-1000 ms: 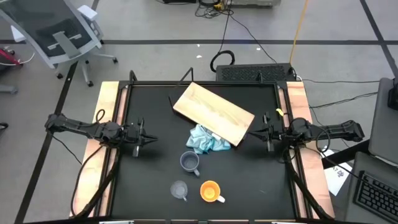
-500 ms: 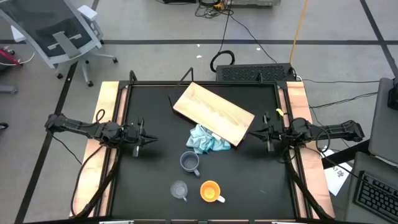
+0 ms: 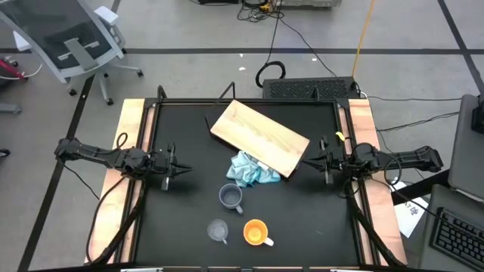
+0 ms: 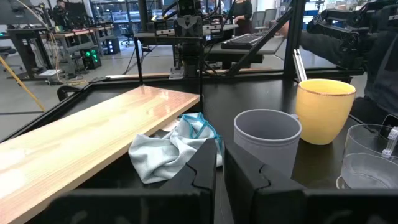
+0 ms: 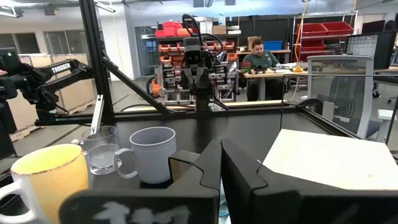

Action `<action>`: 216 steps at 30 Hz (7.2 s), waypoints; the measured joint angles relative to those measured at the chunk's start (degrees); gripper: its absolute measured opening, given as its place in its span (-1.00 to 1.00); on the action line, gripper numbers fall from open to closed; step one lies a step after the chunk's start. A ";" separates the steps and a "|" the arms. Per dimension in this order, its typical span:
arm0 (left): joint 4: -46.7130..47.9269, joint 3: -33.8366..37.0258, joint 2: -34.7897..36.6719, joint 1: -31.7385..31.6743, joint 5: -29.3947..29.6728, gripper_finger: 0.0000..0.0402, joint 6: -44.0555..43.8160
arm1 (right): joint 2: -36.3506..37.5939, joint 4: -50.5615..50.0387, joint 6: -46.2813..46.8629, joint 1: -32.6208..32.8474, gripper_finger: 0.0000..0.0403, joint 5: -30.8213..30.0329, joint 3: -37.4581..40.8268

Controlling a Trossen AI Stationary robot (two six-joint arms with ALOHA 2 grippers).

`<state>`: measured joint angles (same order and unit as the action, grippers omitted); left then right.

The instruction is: Stack small to large cups/mugs on shelf

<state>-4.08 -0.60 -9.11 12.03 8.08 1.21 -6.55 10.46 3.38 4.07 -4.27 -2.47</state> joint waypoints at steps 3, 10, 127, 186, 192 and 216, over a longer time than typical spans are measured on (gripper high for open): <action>0.00 0.00 0.00 0.00 0.00 -0.85 0.00 | -0.01 0.01 0.01 -0.01 -1.00 0.01 -0.01; -0.02 -0.01 0.00 -0.01 0.00 -0.85 0.00 | -0.02 0.00 0.02 -0.02 -1.00 -0.01 -0.02; -0.02 0.00 0.00 -0.02 0.00 -0.85 0.00 | -1.63 10.38 -7.14 0.28 -1.00 9.09 -1.91; -0.02 -0.02 -0.01 0.00 0.00 -0.85 -0.22 | -74.39 -23.23 -0.88 20.96 -1.00 1.30 -69.01; 0.00 -0.02 0.00 0.00 0.00 -0.85 -0.22 | -79.37 -22.01 0.61 22.35 -1.00 1.29 -70.74; 0.05 -0.02 -0.02 -0.02 -0.02 -0.85 -0.22 | -90.44 -33.81 11.87 20.27 -1.00 1.37 -77.59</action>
<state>-4.03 -0.62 -9.13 12.01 8.05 1.00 -96.99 -23.35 15.24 24.34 -2.90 -80.05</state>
